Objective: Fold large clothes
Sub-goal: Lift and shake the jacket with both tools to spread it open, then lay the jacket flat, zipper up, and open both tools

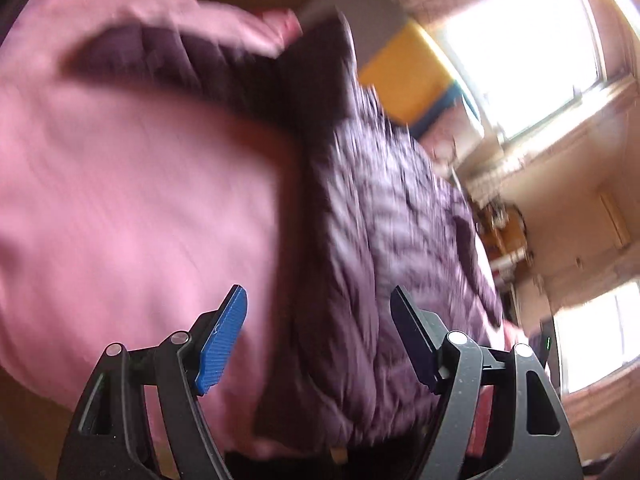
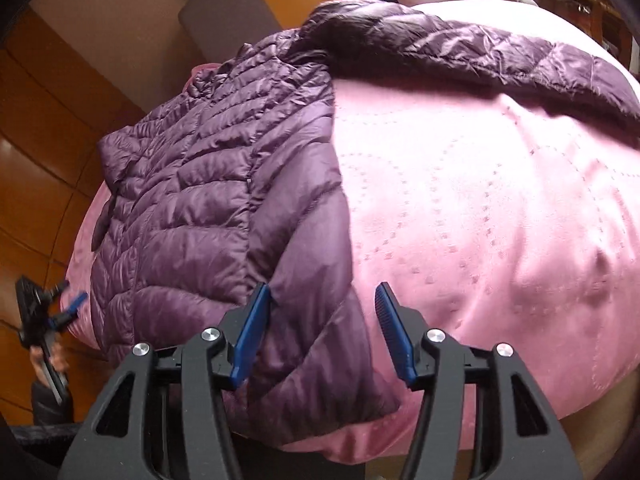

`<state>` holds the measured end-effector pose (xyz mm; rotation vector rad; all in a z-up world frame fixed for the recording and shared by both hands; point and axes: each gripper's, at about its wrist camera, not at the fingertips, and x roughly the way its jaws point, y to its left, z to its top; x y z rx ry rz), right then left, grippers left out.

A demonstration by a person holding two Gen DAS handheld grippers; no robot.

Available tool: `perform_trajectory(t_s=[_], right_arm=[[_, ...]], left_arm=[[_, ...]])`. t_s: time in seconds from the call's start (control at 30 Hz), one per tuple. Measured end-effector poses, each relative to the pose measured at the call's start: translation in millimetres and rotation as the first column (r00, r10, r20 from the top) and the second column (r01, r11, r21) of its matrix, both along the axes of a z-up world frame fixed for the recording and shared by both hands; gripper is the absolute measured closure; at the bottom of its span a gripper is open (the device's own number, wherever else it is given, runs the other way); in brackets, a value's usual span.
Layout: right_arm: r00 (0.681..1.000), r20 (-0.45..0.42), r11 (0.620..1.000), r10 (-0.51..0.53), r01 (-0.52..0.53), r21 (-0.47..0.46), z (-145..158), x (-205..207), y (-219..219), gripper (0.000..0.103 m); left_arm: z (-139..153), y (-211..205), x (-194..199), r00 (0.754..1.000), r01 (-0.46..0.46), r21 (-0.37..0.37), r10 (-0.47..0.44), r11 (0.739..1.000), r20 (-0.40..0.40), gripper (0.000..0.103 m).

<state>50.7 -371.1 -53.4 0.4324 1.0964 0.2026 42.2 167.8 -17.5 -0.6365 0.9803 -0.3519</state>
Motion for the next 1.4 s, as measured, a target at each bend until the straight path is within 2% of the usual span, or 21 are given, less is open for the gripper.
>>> perform_trajectory(t_s=[0.03,0.07,0.1,0.13,0.2,0.3,0.43,0.5,0.53,0.6,0.63,0.67,0.7,0.77,0.8,0.87,1.0,1.1,1.13,1.27,1.4], right_arm=[[1.0,-0.006,1.0,0.002,-0.002,0.003,-2,4,5,0.049],[1.0,-0.014,1.0,0.007,-0.007,0.006,-4,6,6,0.057],[1.0,-0.014,1.0,0.019,-0.019,0.01,-4,8,10,0.076],[0.999,-0.012,0.999,0.037,-0.037,0.022,-1,7,13,0.084],[0.998,0.013,0.998,0.066,-0.066,-0.005,4,2,20,0.096],[0.994,0.04,0.994,0.104,-0.102,-0.046,14,-17,19,0.098],[0.991,-0.027,0.985,0.131,-0.133,-0.113,-1,-36,22,0.098],[0.99,-0.052,0.985,0.131,-0.136,-0.108,-6,-39,22,0.097],[0.987,-0.068,0.983,0.144,-0.15,-0.106,-5,-39,21,0.095],[0.99,-0.065,0.983,0.127,-0.134,-0.124,5,-35,17,0.075],[0.992,-0.045,0.981,0.114,-0.119,-0.15,12,-32,16,0.068],[0.994,-0.02,0.979,0.106,-0.108,-0.174,20,-30,15,0.057],[0.995,0.006,0.975,0.096,-0.093,-0.202,28,-27,15,0.049],[0.995,0.058,0.972,0.084,-0.069,-0.226,42,-18,21,0.042],[0.993,0.084,0.975,0.086,-0.066,-0.214,46,-12,25,0.039],[0.987,0.121,0.978,0.107,-0.082,-0.193,49,3,45,0.034],[0.971,0.152,0.973,0.183,-0.157,-0.167,45,41,109,0.032],[0.963,0.154,0.968,0.222,-0.199,-0.152,35,66,156,0.032],[0.961,0.151,0.967,0.231,-0.209,-0.149,32,73,168,0.032],[0.951,0.141,0.947,0.274,-0.242,-0.212,15,89,209,0.03],[0.954,0.131,0.945,0.27,-0.237,-0.223,-2,94,218,0.023]], left_arm=[[-7,-12,-1,1.0,0.025,0.015,-0.025,1.0,-0.016,0.033],[-14,-22,-2,0.998,0.049,0.036,-0.048,0.998,-0.028,0.049],[-18,-33,-3,0.996,0.077,0.054,-0.075,0.996,-0.04,0.062],[-23,-45,-2,0.992,0.112,0.067,-0.108,0.991,-0.058,0.083],[-23,-55,-8,0.992,0.123,0.119,-0.119,0.985,-0.043,0.092],[-20,-53,-18,0.992,0.12,0.143,-0.114,0.982,-0.049,0.094],[-21,-58,-26,0.989,0.146,0.195,-0.135,0.97,-0.067,0.094],[-18,-55,-24,0.99,0.137,0.203,-0.125,0.97,-0.068,0.093],[-14,-55,-23,0.991,0.129,0.202,-0.12,0.971,-0.056,0.089],[-6,-44,-22,0.995,0.098,0.206,-0.096,0.974,-0.023,0.068],[2,-31,-19,0.999,0.042,0.205,-0.044,0.978,0.006,0.046],[8,-14,-17,0.999,-0.026,0.201,0.02,0.979,0.033,0.03],[16,8,-11,0.992,-0.118,0.189,0.108,0.975,0.061,0.029],[24,41,0,0.976,-0.215,0.175,0.206,0.961,0.069,0.029],[27,57,8,0.962,-0.272,0.18,0.263,0.946,0.069,0.029],[31,89,24,0.928,-0.373,0.215,0.366,0.903,0.074,0.029],[40,139,72,0.861,-0.503,0.27,0.501,0.821,0.08,0.029],[40,160,103,0.831,-0.546,0.294,0.552,0.784,0.072,0.027],[38,168,116,0.816,-0.564,0.314,0.575,0.764,0.064,0.027],[25,193,146,0.801,-0.57,0.347,0.598,0.745,0.033,0.027],[6,211,176,0.773,-0.588,0.356,0.634,0.726,-0.016,0.027]])
